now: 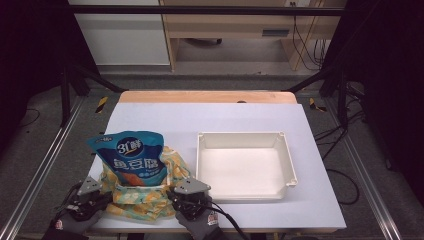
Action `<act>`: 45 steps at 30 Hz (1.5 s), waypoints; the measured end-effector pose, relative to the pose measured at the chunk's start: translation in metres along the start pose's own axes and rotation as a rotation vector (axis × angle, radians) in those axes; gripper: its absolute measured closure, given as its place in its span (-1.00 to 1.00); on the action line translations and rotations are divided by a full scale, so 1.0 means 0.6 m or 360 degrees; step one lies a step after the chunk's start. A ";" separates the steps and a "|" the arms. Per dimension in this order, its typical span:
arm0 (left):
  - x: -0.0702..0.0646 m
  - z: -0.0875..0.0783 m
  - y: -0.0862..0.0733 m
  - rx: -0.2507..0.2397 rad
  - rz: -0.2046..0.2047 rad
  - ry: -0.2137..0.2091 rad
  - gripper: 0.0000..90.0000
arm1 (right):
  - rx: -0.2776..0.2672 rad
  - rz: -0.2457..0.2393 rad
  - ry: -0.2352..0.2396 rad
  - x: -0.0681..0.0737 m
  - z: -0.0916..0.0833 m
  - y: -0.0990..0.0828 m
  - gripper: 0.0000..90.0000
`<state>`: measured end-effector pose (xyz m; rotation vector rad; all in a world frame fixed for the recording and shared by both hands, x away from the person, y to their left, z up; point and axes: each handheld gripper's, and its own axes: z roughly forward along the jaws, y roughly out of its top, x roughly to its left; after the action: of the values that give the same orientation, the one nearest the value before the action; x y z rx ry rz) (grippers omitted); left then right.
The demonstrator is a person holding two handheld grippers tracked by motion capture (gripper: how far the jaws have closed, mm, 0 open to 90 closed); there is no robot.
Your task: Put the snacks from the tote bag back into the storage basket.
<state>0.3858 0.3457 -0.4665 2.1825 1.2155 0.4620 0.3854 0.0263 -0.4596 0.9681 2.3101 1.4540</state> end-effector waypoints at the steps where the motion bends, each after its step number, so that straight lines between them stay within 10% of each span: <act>1: 0.000 0.000 0.000 0.0001 0.0002 0.0000 0.88 | -0.0025 -0.0007 0.0012 0.002 -0.006 0.006 0.79; 9: 0.001 0.000 0.000 0.0001 -0.0002 -0.0006 0.87 | -0.0130 -0.0029 0.0060 0.017 -0.014 0.057 0.85; 21: 0.004 -0.005 -0.001 -0.0044 -0.0032 -0.0021 0.71 | 0.0119 0.0005 -0.0004 0.022 0.058 0.000 1.00; 45: -0.010 -0.117 0.040 -0.0530 -0.0051 -0.0047 0.72 | 0.0226 0.0008 -0.0021 0.018 0.082 -0.016 1.00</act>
<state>0.3591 0.3538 -0.3977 1.8781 1.0709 0.5719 0.3993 0.0651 -0.4898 1.0179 2.4302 1.2954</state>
